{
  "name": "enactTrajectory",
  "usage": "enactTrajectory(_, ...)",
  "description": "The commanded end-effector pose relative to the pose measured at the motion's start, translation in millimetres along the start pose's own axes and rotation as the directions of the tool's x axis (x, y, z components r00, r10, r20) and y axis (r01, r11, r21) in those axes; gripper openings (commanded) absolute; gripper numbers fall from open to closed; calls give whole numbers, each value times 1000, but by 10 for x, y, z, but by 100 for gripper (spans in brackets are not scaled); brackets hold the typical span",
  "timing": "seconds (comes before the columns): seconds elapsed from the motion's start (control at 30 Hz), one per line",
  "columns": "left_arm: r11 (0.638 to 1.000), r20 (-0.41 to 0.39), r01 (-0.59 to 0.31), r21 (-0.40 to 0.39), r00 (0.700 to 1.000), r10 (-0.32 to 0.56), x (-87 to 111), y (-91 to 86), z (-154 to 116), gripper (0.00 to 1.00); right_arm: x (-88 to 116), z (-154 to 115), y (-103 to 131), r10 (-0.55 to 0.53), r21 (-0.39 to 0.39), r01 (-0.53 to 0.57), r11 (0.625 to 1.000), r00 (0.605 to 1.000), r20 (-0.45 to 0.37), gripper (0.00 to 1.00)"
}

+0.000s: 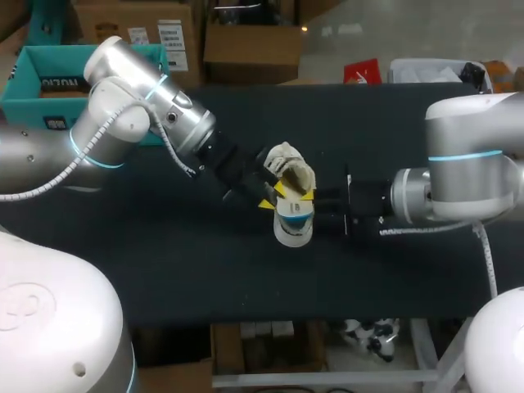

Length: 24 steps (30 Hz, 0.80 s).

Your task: Open the shoe tongue, take the insole out of the shoe, put the insole back into the shoe, and pack the shoe into the shoebox

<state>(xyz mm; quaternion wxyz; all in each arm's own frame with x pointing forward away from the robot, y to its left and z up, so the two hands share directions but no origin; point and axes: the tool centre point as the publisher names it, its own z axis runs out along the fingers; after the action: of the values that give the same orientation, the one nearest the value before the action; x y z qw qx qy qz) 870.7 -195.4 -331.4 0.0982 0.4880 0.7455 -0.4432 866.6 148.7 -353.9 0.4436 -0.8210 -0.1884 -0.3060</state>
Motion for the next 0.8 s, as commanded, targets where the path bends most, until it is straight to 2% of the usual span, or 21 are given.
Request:
enactTrajectory(0.03,1000,22,-8,-29,1000,8,46,-105,24,28,-6,-6,-28,1,-15,-1,1000,1000,3,0)
enactTrajectory(0.13,999,22,-15,-28,1000,15,46,-119,31,24,-4,-5,-38,2,-24,-2,1000,1000,6,0)
enactTrajectory(0.2,999,27,-18,-33,999,19,41,-117,43,0,-4,-2,-41,3,-27,-3,1000,1000,8,0)
enactTrajectory(0.3,999,33,-13,-37,999,14,27,-85,45,0,-11,8,-52,5,-29,-5,1000,1000,11,0)
enactTrajectory(0.33,999,34,-8,-37,999,9,24,-71,42,0,-16,5,-67,6,-31,-5,1000,1000,14,5)
enactTrajectory(0.37,999,35,-4,-38,999,5,21,-56,39,0,-21,0,-87,5,-33,-5,999,1000,15,28)
enactTrajectory(0.4,999,37,1,-38,999,0,19,-41,35,0,-23,-7,-111,2,-36,-1,999,1000,18,39)
enactTrajectory(0.53,999,43,22,-44,999,-20,10,22,35,0,-36,-33,-224,-7,-62,9,998,1000,30,45)
enactTrajectory(0.6,999,47,29,-43,999,-27,5,48,29,0,-51,-53,-279,-11,-68,13,998,999,32,42)
enactTrajectory(0.77,998,56,42,-38,998,-40,-8,83,21,0,-74,-76,-344,-17,-76,19,997,999,32,11)
enactTrajectory(0.8,998,58,44,-38,997,-42,-13,91,25,0,-81,-71,-344,-18,-72,21,997,999,32,0)
